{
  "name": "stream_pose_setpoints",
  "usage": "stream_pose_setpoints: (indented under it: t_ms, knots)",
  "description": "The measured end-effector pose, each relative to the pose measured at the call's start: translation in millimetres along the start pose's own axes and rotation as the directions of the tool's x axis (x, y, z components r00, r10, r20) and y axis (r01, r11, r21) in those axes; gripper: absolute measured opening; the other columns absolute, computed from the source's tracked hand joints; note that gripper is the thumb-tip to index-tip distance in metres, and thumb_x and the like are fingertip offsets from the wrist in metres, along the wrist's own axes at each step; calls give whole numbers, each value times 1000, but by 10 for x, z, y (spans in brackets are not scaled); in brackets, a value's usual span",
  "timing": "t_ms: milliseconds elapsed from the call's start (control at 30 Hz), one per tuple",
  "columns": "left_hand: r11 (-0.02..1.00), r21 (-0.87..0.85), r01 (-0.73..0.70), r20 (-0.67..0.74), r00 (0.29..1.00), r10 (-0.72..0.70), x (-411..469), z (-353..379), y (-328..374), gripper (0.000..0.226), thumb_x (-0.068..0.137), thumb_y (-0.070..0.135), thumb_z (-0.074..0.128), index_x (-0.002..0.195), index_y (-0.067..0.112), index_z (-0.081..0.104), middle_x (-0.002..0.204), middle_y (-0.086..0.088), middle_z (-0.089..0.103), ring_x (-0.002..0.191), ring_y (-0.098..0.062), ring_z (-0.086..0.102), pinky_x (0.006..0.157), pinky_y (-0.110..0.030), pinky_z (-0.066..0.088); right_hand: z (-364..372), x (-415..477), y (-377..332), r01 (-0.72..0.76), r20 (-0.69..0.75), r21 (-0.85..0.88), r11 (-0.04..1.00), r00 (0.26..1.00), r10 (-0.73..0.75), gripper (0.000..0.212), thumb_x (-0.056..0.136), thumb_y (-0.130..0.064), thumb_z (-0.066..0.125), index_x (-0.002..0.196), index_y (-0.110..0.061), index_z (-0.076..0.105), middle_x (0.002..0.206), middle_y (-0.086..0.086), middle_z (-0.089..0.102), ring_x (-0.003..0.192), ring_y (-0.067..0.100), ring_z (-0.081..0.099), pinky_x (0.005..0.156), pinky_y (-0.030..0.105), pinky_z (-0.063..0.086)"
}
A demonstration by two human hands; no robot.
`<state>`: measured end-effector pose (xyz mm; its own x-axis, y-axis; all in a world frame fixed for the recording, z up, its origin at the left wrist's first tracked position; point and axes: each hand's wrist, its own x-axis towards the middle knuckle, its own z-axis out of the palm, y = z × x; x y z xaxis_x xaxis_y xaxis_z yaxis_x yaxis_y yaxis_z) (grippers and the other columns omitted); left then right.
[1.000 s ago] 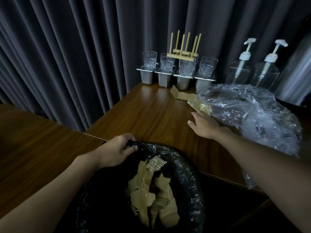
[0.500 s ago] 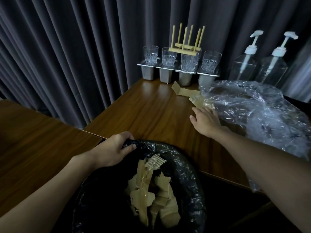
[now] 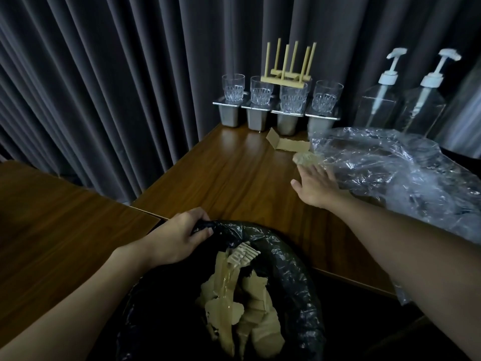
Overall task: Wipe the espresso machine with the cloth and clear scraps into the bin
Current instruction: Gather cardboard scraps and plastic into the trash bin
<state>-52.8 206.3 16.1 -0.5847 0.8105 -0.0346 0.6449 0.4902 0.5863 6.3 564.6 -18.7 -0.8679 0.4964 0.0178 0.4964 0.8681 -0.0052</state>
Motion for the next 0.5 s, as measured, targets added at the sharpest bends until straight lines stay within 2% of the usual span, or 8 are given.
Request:
stream_pose_setpoints:
  t_ms: [67, 133, 200, 267, 333, 400, 500]
  knots:
    - [1000, 1, 1, 0, 1000, -1, -3, 1, 0, 2, 97, 30, 58, 97, 29, 57, 89, 2, 68, 79, -13, 66, 73, -39, 55, -4, -11, -41, -5, -30, -2, 1000, 1000, 5, 62, 100, -53, 26, 152, -21, 19, 155, 9, 33, 145, 26, 25, 117, 50, 8]
    - [1000, 1, -1, 0, 1000, 1, -6, 6, 5, 2, 97, 30, 58, 97, 29, 57, 89, 1, 68, 78, -13, 66, 72, -39, 55, -21, -78, -87, 72, -181, 14, 997, 981, -68, 52, 100, -47, 33, 146, -22, 35, 146, 4, 47, 136, 22, 39, 114, 45, 15]
    - [1000, -1, -5, -7, 1000, 5, -10, 9, 10, 2, 97, 29, 59, 97, 28, 57, 88, 0, 68, 77, -13, 65, 71, -38, 54, -40, -148, -116, 161, -304, 1, 987, 940, -153, 45, 100, -40, 37, 141, -21, 44, 139, 1, 53, 129, 19, 45, 107, 41, 21]
    - [1000, -4, -6, -8, 1000, 6, -13, 8, 5, 2, 97, 30, 59, 96, 29, 57, 88, 1, 68, 76, -13, 65, 70, -38, 54, -40, -202, -139, 184, -302, -34, 982, 935, -186, 45, 100, -39, 37, 138, -20, 48, 138, 2, 52, 127, 19, 45, 105, 40, 23]
    - [1000, -7, -7, -2, 1000, 7, -17, 6, -5, 2, 97, 30, 58, 96, 31, 56, 88, 1, 68, 76, -12, 65, 70, -38, 55, 4, -231, -166, 200, -222, -61, 978, 952, -208, 49, 100, -45, 33, 138, -20, 49, 141, 1, 48, 131, 19, 42, 109, 41, 21]
    - [1000, -6, -14, -1, 1000, 14, -21, 7, -14, 3, 97, 30, 58, 96, 32, 56, 88, 1, 68, 76, -12, 65, 70, -39, 55, 19, -258, -200, 234, -185, -23, 972, 955, -234, 50, 101, -48, 30, 137, -21, 50, 143, -1, 48, 133, 18, 42, 114, 42, 17]
    - [1000, -11, -16, -1, 1000, 16, -26, 11, -17, 4, 97, 29, 58, 95, 32, 55, 88, 2, 68, 76, -11, 64, 70, -38, 55, -40, -335, -260, 299, -244, 67, 952, 930, -274, 42, 102, -44, 33, 131, -20, 53, 134, -2, 58, 125, 17, 50, 115, 39, 18]
